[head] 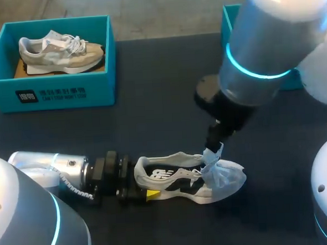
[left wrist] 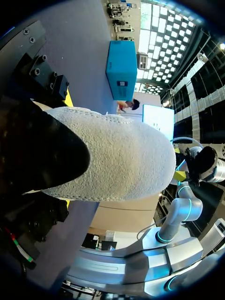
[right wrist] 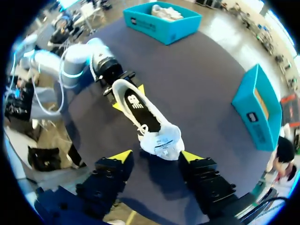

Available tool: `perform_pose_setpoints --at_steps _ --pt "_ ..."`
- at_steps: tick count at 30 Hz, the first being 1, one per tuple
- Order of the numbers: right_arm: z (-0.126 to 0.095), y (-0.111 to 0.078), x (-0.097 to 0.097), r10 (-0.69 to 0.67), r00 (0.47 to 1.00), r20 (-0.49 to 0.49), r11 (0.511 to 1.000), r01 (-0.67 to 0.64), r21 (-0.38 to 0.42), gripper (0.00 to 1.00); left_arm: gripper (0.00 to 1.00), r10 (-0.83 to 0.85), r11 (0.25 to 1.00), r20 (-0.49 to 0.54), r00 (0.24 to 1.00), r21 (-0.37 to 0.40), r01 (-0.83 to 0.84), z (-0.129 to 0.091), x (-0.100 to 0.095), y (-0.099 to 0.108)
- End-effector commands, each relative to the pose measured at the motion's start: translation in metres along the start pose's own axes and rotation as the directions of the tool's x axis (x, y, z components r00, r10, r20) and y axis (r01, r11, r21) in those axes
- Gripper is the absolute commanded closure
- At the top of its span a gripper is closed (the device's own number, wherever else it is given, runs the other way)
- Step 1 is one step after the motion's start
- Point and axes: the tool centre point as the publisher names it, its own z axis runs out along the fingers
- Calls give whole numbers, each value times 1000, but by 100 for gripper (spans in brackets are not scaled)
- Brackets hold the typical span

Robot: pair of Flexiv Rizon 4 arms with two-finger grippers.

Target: Take the shoe out of the shoebox, open the shoe tongue, remove and reinsert the insole, then place the shoe into the shoebox

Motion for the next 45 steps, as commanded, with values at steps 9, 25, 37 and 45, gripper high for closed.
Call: perform_pose_setpoints --at_steps 9,25,37,45 --pt "-9 29 13 -381 908 -176 924 380 -43 100 100 -1 1000 1 1000 -1 1 0 2 5" --pt "18 48 27 -465 869 -170 882 472 -3 100 100 -1 1000 1 1000 -1 1 0 2 5" --pt "69 78 60 -606 775 -179 791 611 -30 100 100 -1 1000 1 1000 -1 1 0 2 5" --pt "74 81 62 -627 753 -198 773 633 -39 100 100 -1 1000 1 1000 -1 1 0 2 5"
